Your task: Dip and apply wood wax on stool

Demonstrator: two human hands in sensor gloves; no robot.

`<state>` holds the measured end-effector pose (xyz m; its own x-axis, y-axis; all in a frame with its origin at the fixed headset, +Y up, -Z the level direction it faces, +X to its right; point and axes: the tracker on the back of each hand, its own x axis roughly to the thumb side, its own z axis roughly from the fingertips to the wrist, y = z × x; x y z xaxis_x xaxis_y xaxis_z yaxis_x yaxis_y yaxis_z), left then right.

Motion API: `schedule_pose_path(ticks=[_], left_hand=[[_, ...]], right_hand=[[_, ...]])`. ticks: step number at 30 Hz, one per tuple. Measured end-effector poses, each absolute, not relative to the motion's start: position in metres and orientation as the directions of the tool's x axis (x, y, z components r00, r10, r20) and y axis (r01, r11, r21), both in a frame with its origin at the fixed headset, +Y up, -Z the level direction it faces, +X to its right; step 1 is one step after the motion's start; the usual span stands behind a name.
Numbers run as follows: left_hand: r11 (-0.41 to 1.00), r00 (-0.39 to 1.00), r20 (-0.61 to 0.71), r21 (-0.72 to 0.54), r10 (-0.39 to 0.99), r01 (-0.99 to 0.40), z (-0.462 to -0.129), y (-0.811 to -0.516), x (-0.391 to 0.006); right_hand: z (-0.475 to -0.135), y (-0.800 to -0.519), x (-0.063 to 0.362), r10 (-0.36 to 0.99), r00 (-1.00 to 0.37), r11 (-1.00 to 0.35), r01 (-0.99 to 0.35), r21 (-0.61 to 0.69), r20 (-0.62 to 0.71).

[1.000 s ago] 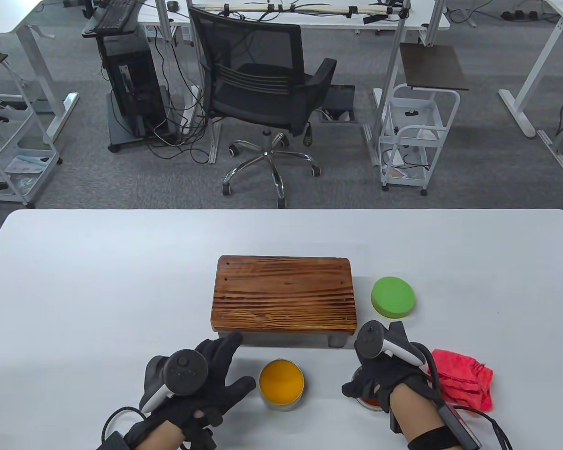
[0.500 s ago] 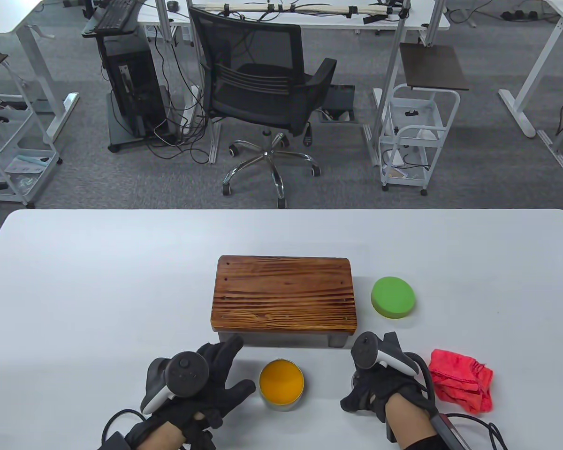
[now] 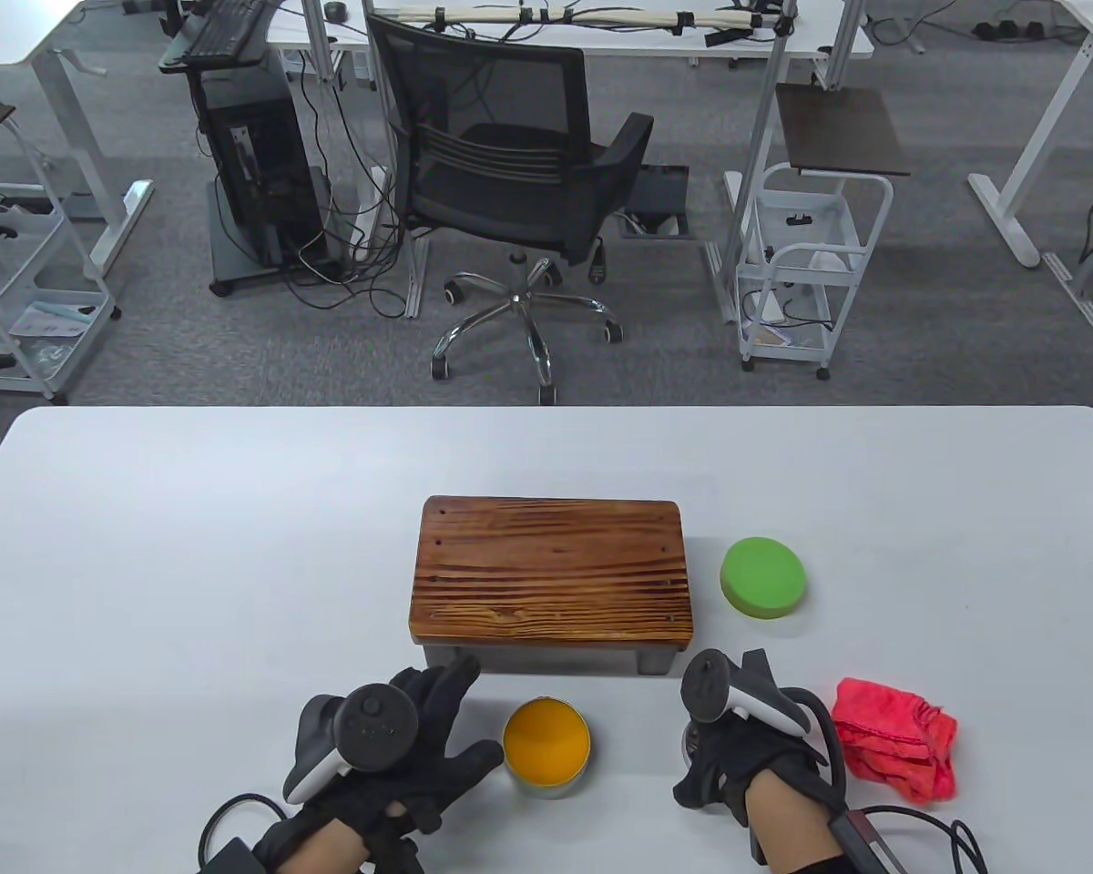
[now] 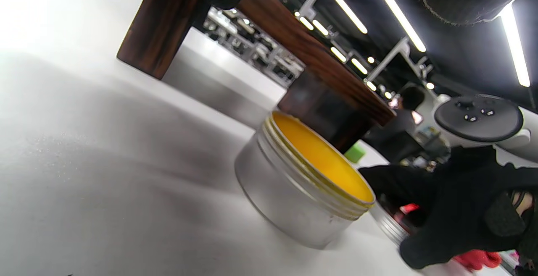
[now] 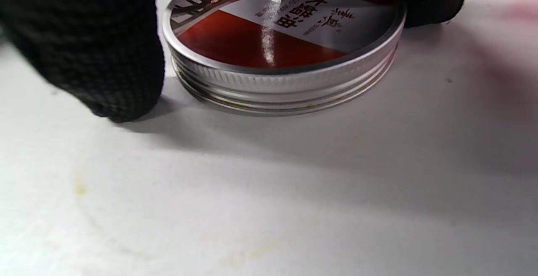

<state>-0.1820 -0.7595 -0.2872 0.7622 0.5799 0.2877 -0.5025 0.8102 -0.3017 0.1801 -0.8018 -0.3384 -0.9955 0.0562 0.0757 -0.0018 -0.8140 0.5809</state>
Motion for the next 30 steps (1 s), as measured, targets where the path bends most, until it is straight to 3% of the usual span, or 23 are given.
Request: schedule_pose_path(ticks=[18, 30], left_hand=[[0.821, 0.795, 0.266, -0.359, 0.545, -0.443, -0.294, -0.775, -0.176], [0.807, 0.85, 0.261, -0.524, 0.457, -0.273, -0.31, -0.799, -0.164]], right_hand=[[-0.335, -0.805, 0.18, 0.07, -0.995, -0.841, -0.022, 0.54, 0.068], [-0.334, -0.806, 0.18, 0.072, -0.995, -0.847, -0.021, 0.531, 0.075]])
